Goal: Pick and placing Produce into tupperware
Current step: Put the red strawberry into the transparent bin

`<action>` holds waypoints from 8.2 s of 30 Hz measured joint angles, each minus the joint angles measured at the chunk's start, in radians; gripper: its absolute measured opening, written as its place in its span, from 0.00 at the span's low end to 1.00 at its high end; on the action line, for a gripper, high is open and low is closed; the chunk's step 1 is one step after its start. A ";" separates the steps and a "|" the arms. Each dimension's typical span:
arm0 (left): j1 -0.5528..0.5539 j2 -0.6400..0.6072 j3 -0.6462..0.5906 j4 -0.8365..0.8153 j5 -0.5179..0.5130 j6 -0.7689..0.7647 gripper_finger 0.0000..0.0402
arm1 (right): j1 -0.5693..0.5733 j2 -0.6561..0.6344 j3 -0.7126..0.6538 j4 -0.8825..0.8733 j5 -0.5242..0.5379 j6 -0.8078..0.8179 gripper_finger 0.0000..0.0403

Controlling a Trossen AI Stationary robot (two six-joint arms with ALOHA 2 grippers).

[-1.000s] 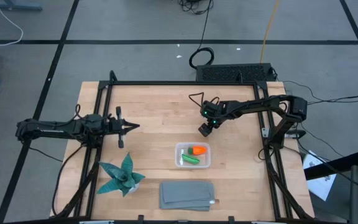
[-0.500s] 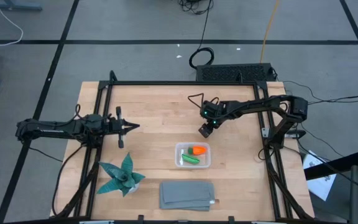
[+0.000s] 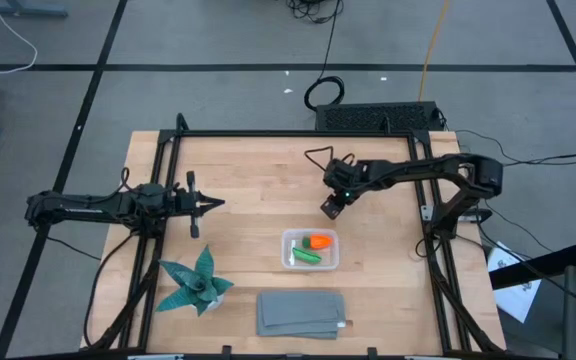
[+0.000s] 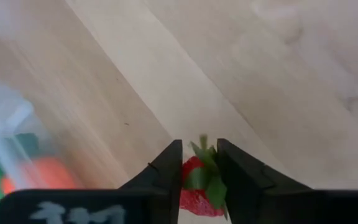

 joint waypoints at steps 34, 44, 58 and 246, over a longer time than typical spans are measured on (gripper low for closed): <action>0.000 0.000 0.000 0.000 0.000 -0.014 0.00 | 0.040 -0.196 0.000 -0.350 0.056 -0.350 0.22; 0.000 0.000 0.000 0.000 0.000 -0.023 0.00 | 0.121 -0.352 0.000 -0.415 -0.103 -0.292 0.60; 0.000 0.000 0.000 0.000 0.001 -0.030 0.00 | 0.246 -0.336 -0.112 -0.371 -0.094 -0.160 0.84; 0.000 0.000 0.000 0.000 0.000 -0.041 0.00 | 0.329 0.183 0.225 0.196 -0.131 -0.508 0.33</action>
